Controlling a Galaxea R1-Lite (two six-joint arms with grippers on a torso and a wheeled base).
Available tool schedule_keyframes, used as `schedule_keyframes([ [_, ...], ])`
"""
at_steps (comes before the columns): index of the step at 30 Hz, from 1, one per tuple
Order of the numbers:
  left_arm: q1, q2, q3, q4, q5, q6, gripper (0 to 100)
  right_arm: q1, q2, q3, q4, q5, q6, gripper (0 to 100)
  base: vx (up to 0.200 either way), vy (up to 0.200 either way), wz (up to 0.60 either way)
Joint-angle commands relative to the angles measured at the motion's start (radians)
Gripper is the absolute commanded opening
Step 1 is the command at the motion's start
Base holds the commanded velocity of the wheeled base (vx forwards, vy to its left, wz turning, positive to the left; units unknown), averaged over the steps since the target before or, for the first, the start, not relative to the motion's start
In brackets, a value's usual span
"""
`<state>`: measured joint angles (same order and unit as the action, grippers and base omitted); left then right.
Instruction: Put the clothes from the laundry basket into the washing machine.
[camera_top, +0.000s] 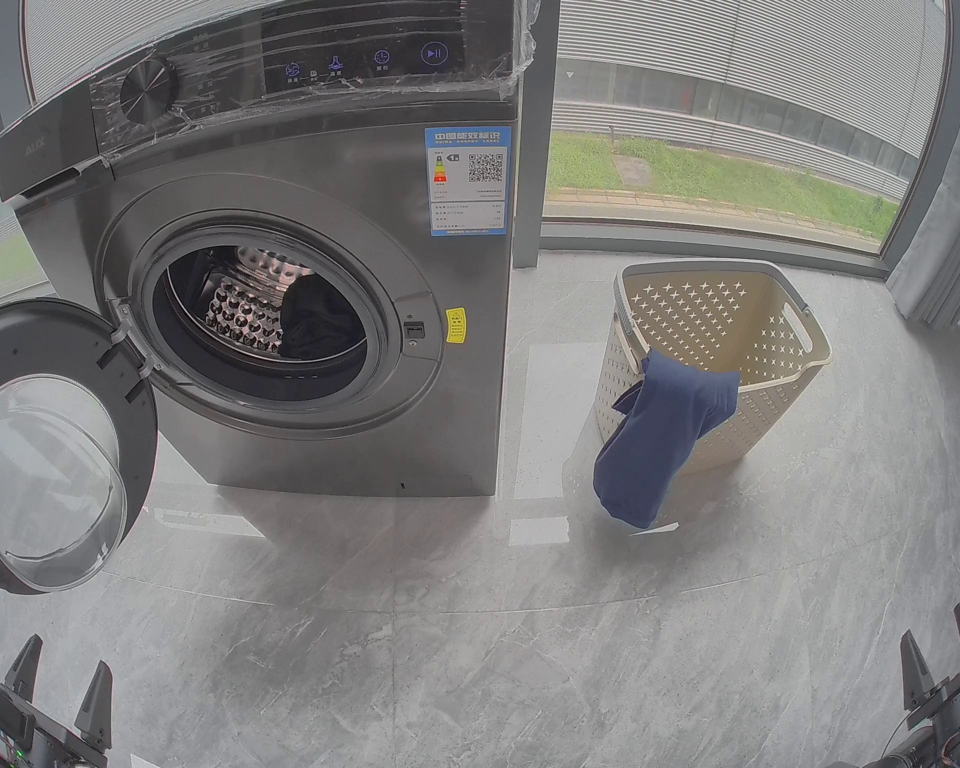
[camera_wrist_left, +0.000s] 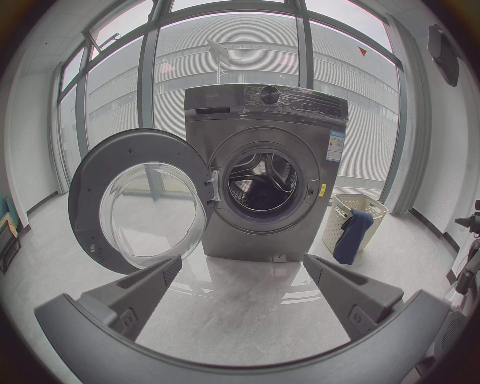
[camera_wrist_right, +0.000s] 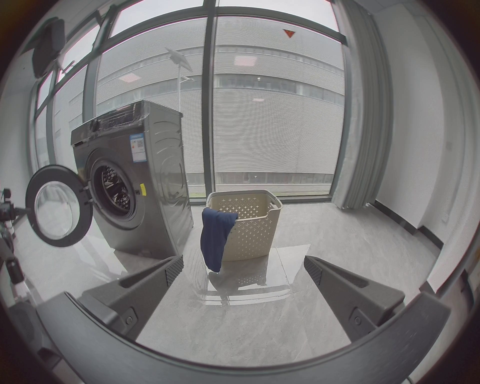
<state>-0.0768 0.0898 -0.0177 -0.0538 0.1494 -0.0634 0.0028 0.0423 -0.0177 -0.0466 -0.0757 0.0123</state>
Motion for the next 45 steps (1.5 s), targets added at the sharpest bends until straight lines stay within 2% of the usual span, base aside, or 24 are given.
schedule_keyframes([
  [1,0.017,-0.002,0.018,-0.001,0.01,0.011,100,-0.004,-0.042,0.018,0.01,0.011,0.024,100,0.0,0.0,0.0],
  [3,0.104,-0.064,0.018,-0.001,-0.027,0.013,100,-0.003,-0.042,0.018,0.044,0.08,0.011,100,0.0,0.0,0.0],
  [4,0.094,-0.065,0.018,-0.003,-0.037,0.016,100,-0.004,-0.042,0.016,0.054,0.094,0.011,100,0.0,0.0,0.0],
  [6,0.08,-0.064,0.018,0.0,-0.044,0.007,100,-0.004,-0.042,0.018,0.047,0.076,0.011,100,0.0,0.0,0.0],
  [7,0.075,-0.079,0.018,0.009,-0.06,0.011,100,-0.006,-0.042,0.018,0.047,0.073,0.011,100,0.0,0.0,0.0],
  [8,0.074,-0.088,0.018,0.023,-0.105,0.019,100,-0.006,-0.042,0.018,0.047,0.073,0.011,100,0.0,0.0,0.0],
  [9,0.074,-0.09,0.018,0.032,-0.119,0.024,100,-0.006,-0.042,0.018,0.047,0.073,0.009,100,0.0,0.0,0.0],
  [10,0.075,-0.087,0.016,0.057,-0.165,0.034,100,-0.006,-0.042,0.018,0.047,0.073,0.009,100,0.0,0.0,0.0],
  [11,0.075,-0.087,0.016,0.057,-0.169,0.048,100,-0.006,-0.042,0.018,0.047,0.073,0.008,100,0.0,0.0,0.0],
  [14,0.075,-0.087,0.018,0.055,-0.168,0.054,100,-0.004,-0.042,0.018,0.047,0.073,0.009,100,0.0,0.0,0.0],
  [24,0.074,-0.087,0.018,0.057,-0.171,0.066,100,-0.006,-0.042,0.018,0.047,0.073,0.008,100,0.0,-0.2,0.0],
  [41,0.074,-0.087,0.018,0.057,-0.174,0.066,100,-0.004,-0.042,0.018,0.047,0.073,0.006,100,0.0,-0.2,0.0],
  [45,0.074,-0.087,0.018,0.057,-0.174,0.065,100,-0.004,-0.042,0.018,0.047,0.073,0.006,100,0.0,0.0,0.0],
])
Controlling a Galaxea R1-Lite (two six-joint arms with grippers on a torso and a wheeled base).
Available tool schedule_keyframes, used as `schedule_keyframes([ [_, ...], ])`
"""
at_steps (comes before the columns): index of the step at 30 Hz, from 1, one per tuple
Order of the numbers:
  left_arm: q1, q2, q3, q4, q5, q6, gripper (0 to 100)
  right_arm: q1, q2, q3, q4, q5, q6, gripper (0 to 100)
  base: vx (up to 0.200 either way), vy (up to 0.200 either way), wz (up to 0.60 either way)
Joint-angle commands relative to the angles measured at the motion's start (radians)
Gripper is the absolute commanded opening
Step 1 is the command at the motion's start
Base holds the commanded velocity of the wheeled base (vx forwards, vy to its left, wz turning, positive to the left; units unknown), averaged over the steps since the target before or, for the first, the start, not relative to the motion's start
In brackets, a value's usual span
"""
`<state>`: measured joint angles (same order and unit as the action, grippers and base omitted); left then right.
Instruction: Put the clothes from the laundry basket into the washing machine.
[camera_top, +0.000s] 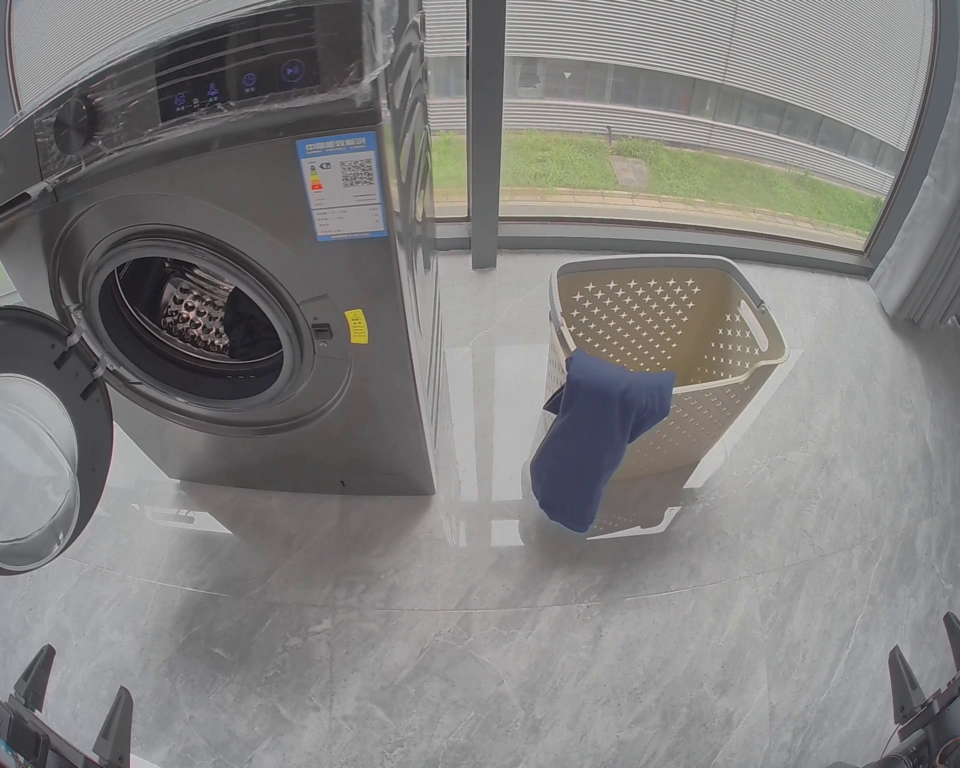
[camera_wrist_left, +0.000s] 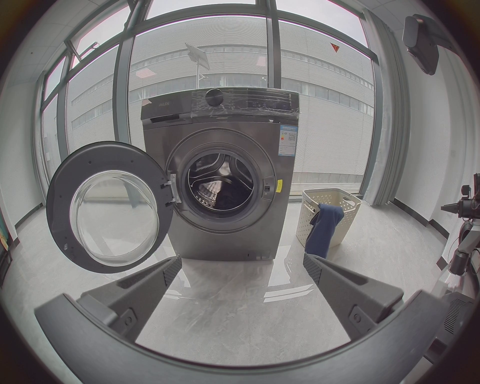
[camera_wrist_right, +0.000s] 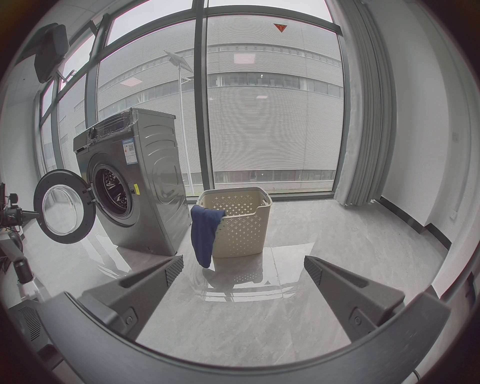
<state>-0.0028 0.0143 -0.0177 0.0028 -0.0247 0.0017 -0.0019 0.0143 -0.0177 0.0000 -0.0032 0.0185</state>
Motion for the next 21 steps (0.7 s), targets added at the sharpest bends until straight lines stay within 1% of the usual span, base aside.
schedule_keyframes([
  [1,0.0,-0.011,0.018,0.0,0.0,0.0,100,0.0,-0.014,0.018,0.0,0.0,0.0,100,0.0,0.0,0.0],
  [8,0.0,-0.011,0.018,0.0,-0.001,0.0,100,0.0,-0.014,0.018,0.0,0.0,0.0,100,0.0,0.0,0.0],
  [17,0.0,-0.011,0.018,0.0,-0.001,-0.002,100,0.0,-0.014,0.018,0.0,0.0,-0.002,100,0.2,0.0,0.0],
  [21,0.0,-0.011,0.018,0.0,0.0,0.001,100,-0.001,-0.014,0.018,0.0,0.0,0.0,100,0.0,0.0,0.0],
])
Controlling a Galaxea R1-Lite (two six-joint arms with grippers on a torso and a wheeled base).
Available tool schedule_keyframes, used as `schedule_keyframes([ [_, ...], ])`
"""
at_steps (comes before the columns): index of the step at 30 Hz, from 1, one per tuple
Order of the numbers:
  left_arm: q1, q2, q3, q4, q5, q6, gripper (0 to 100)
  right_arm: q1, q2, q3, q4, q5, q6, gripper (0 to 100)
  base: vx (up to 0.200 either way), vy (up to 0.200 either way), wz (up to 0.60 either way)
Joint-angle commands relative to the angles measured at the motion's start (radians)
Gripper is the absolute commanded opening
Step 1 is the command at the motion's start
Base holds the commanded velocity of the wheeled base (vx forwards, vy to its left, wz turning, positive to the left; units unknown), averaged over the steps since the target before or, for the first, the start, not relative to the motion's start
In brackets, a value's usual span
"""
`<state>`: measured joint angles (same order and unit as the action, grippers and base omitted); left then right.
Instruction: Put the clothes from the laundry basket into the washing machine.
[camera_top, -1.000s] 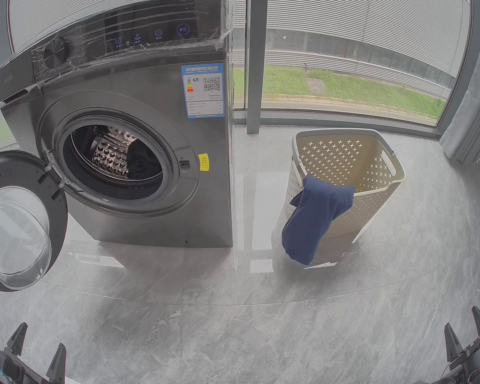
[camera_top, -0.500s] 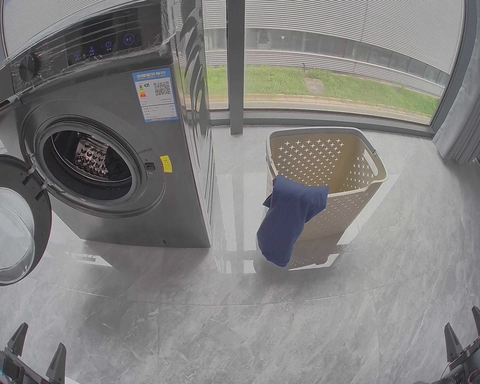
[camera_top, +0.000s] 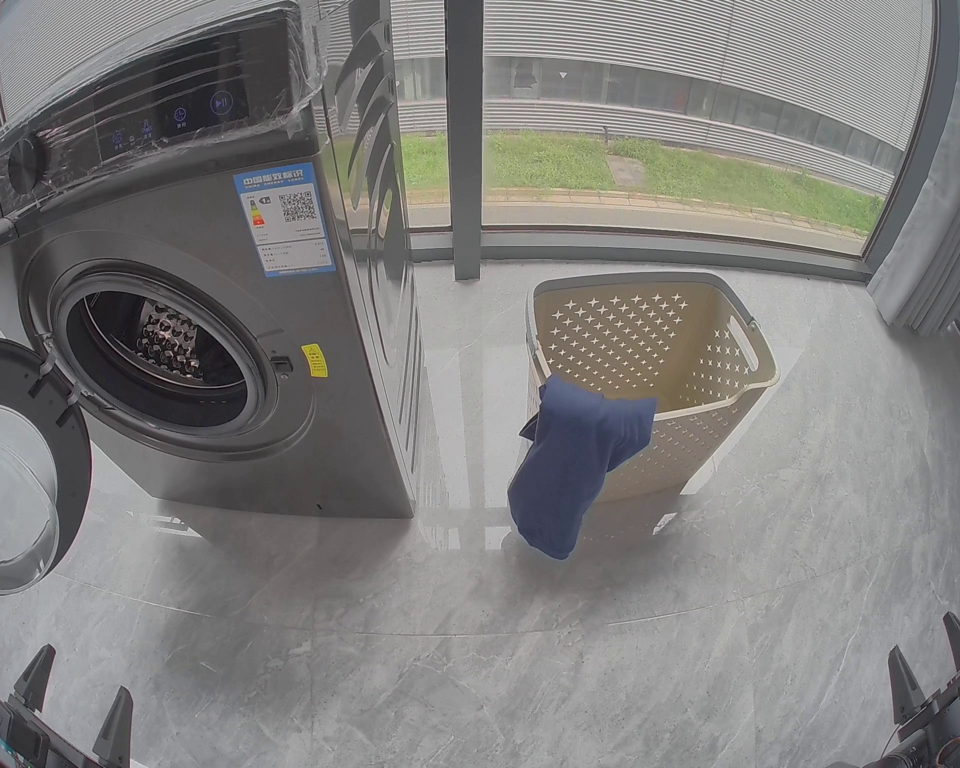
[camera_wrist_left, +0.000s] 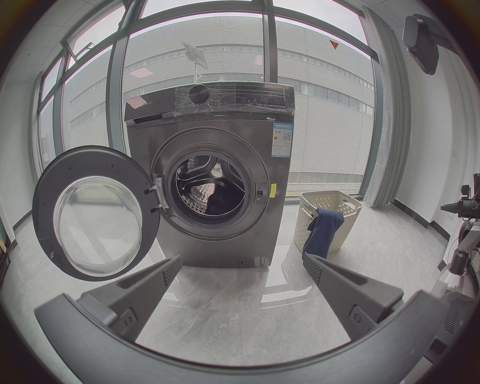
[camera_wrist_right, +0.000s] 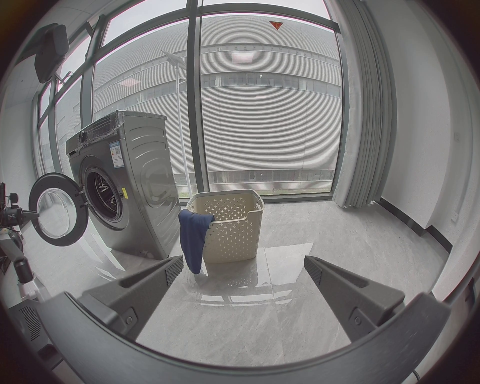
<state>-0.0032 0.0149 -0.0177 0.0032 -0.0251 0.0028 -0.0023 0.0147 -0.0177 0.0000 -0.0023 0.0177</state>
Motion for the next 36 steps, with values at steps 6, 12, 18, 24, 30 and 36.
schedule_keyframes([
  [6,0.0,-0.012,0.018,-0.002,0.002,-0.004,100,-0.001,-0.015,0.018,0.0,0.001,-0.001,100,0.0,-0.133,0.0],
  [12,0.0,-0.012,0.018,-0.002,0.002,-0.004,100,-0.001,-0.015,0.018,0.0,0.001,-0.001,100,0.0,-0.2,0.0],
  [18,0.0,-0.012,0.018,-0.002,0.002,-0.003,100,-0.001,-0.015,0.018,0.0,0.001,-0.002,100,0.0,-0.167,0.0],
  [24,0.0,-0.012,0.018,-0.002,0.002,-0.006,100,-0.001,-0.015,0.018,0.0,0.001,-0.002,100,0.033,0.0,0.0],
  [30,-0.001,-0.012,0.018,-0.002,0.002,-0.004,100,-0.002,-0.015,0.018,0.002,-0.01,0.013,100,0.2,0.0,0.0],
  [36,-0.001,-0.013,0.018,-0.002,0.002,-0.003,100,-0.002,-0.015,0.018,0.0,-0.025,0.019,100,0.167,0.0,0.0],
])
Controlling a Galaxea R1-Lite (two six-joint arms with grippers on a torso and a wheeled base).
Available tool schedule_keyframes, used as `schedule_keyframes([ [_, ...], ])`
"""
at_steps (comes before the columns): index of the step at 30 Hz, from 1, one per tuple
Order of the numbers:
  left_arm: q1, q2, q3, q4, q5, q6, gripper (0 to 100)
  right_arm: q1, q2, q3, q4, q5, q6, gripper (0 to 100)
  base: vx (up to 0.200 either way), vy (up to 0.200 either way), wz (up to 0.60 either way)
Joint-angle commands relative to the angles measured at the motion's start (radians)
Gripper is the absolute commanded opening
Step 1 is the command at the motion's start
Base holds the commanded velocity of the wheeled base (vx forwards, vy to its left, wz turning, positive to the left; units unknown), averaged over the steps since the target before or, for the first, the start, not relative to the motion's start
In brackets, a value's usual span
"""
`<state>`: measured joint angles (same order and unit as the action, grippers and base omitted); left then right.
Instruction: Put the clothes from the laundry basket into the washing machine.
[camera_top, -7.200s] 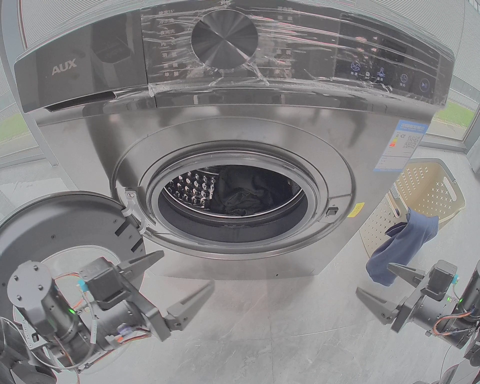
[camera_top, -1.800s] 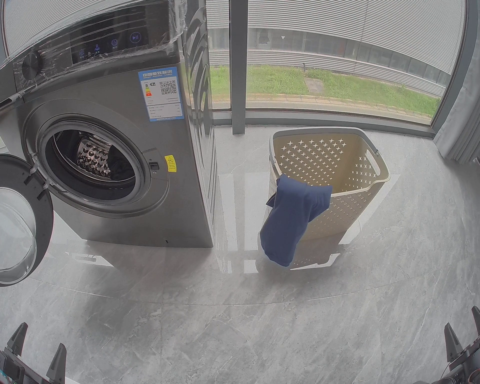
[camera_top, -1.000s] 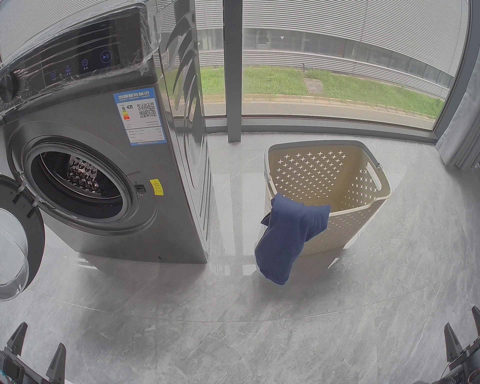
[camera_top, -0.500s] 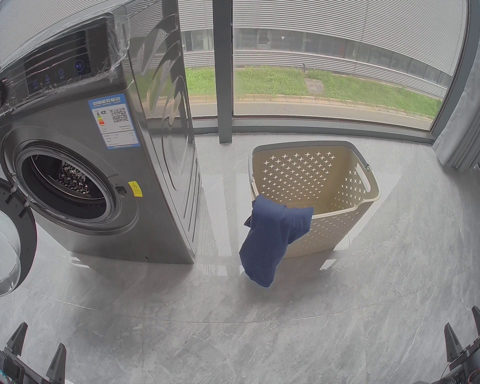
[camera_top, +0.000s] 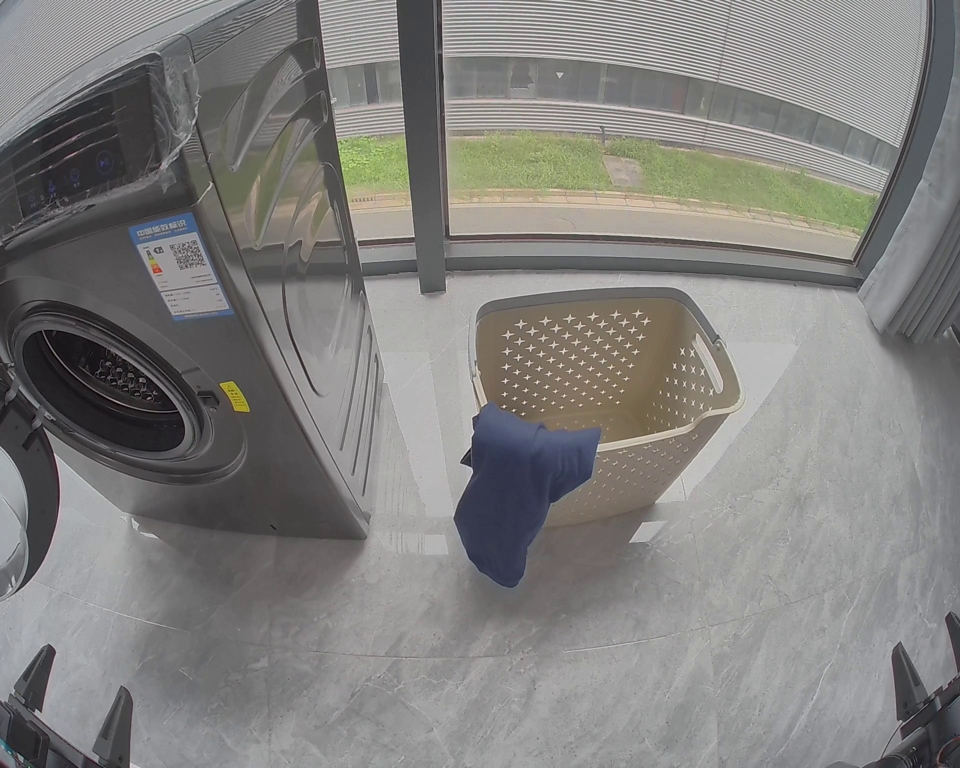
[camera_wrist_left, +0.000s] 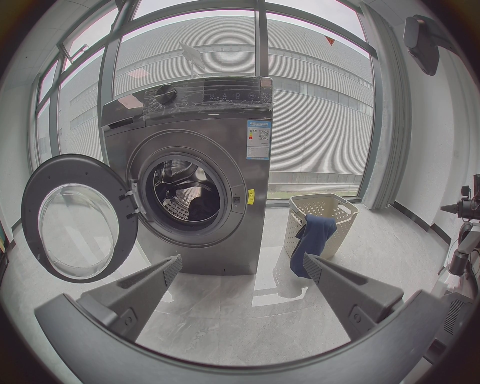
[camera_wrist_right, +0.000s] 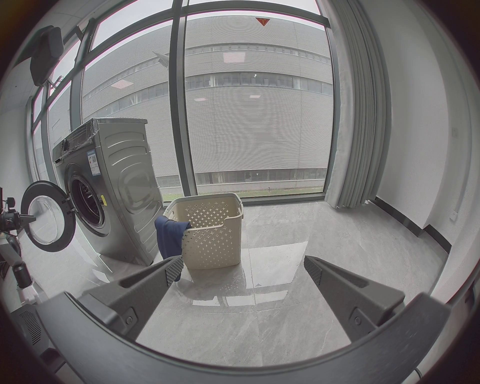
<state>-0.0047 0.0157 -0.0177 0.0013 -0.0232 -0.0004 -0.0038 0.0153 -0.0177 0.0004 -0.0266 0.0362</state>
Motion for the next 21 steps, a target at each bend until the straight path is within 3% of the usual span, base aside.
schedule_keyframes([
  [1,0.0,-0.014,0.018,0.0,0.0,0.0,100,-0.001,-0.015,0.018,0.0,-0.001,-0.001,100,0.0,0.0,0.0],
  [4,0.002,-0.014,0.018,0.002,0.0,0.0,100,-0.001,-0.015,-0.007,-0.016,0.007,-0.004,100,0.0,0.0,0.0],
  [8,0.002,-0.014,0.018,0.0,-0.001,0.0,100,-0.001,0.086,-0.219,-0.043,0.045,0.033,100,0.0,0.0,0.0],
  [9,0.002,-0.014,0.018,0.0,-0.001,0.0,100,0.001,0.107,-0.228,-0.042,0.053,0.034,100,0.0,0.0,0.0],
  [10,0.002,-0.014,0.018,0.0,-0.001,0.002,100,-0.001,0.238,-0.235,-0.043,0.097,0.039,100,0.0,0.0,0.0],
  [15,0.002,-0.014,0.018,0.002,-0.001,0.002,100,0.015,0.646,-0.217,-0.108,0.174,0.031,100,0.0,0.0,0.0],
  [18,0.002,-0.014,0.018,0.002,-0.001,0.002,100,0.077,0.795,-0.234,-0.201,0.192,0.041,100,0.0,0.0,0.0],
  [19,0.002,-0.014,0.018,0.002,-0.001,0.002,100,0.15,0.934,-0.243,-0.306,0.182,0.068,100,0.0,0.0,0.0],
  [21,0.002,-0.013,0.018,0.002,-0.001,0.002,100,0.203,1.052,-0.242,-0.395,0.151,0.113,100,0.0,0.0,0.0],
])
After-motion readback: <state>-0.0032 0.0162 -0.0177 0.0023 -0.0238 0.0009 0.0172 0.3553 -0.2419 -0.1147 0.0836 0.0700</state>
